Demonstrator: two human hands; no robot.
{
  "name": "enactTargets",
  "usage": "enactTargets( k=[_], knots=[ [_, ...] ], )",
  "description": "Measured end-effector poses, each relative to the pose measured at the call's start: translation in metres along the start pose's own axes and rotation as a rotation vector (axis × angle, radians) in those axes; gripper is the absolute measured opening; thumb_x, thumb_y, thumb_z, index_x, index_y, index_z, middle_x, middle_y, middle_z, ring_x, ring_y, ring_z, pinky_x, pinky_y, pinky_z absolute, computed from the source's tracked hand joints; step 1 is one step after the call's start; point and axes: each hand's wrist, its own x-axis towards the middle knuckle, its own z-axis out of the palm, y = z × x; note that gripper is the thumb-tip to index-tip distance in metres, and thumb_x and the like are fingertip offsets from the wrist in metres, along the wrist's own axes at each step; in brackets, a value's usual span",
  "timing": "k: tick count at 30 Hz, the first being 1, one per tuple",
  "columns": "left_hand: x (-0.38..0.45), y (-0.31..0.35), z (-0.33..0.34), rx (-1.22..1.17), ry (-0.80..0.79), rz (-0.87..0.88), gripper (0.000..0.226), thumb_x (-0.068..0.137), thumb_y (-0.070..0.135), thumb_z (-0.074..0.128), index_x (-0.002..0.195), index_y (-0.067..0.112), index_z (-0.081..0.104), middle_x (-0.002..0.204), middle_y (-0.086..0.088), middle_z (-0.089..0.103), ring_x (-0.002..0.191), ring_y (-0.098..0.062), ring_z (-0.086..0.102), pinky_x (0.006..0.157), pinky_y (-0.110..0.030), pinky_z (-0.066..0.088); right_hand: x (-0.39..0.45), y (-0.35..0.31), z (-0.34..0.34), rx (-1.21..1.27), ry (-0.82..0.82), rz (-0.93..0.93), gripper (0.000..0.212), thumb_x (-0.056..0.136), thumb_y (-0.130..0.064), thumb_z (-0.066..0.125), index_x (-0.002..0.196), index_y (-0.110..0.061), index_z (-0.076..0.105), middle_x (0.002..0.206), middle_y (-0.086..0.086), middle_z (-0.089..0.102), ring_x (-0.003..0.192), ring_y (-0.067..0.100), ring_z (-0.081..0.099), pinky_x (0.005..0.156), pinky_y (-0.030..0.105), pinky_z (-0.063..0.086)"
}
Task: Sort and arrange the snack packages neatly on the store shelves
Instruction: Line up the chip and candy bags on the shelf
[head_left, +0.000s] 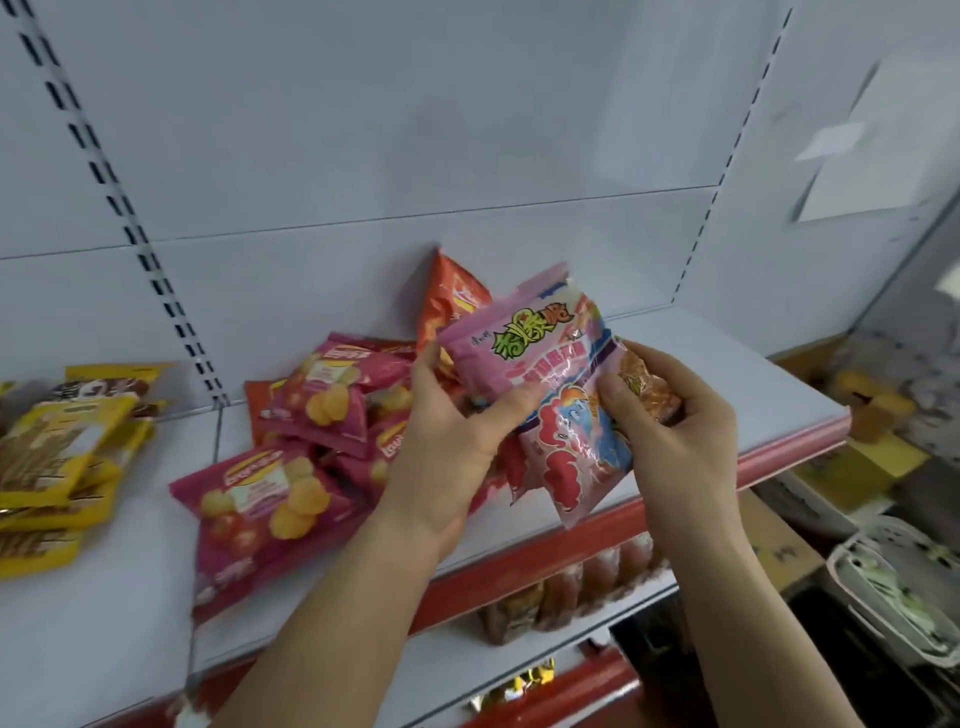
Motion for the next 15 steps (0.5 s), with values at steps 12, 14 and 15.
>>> enactTargets(
  k=[12, 14, 15],
  knots=[
    [0.020, -0.062, 0.068, 0.989, 0.304, 0.303, 0.097, 0.074, 0.036, 0.087, 0.150, 0.039, 0.028, 0.164, 0.004, 0.011, 0.152, -0.021, 0.019, 0.115, -0.049, 0.039, 0.090, 0.058, -0.080, -0.435, -0.304, 0.015, 0.021, 0.086, -0.038, 0.078, 0.102, -0.026, 0.069, 0.087, -0.014, 0.075, 0.075, 0.000, 0.072, 0.064, 0.027, 0.059],
    [0.023, -0.055, 0.069, 1.208, 0.275, 0.397, 0.078, 0.073, 0.047, 0.084, 0.139, 0.035, 0.045, 0.158, 0.002, 0.024, 0.147, -0.021, 0.025, 0.116, -0.048, 0.034, 0.107, 0.059, -0.081, -0.454, -0.379, 0.028, 0.026, 0.084, -0.037, 0.080, 0.104, -0.025, 0.069, 0.091, -0.012, 0.075, 0.078, 0.003, 0.073, 0.067, 0.030, 0.060],
    [0.024, -0.054, 0.067, 1.272, 0.229, 0.394, 0.070, 0.074, 0.051, 0.081, 0.135, 0.034, 0.049, 0.149, 0.003, 0.034, 0.141, -0.019, 0.033, 0.112, -0.047, 0.037, 0.115, 0.061, -0.080, -0.470, -0.409, 0.025, 0.029, 0.083, -0.037, 0.082, 0.106, -0.024, 0.069, 0.093, -0.011, 0.075, 0.080, 0.004, 0.073, 0.069, 0.031, 0.061]
  ],
)
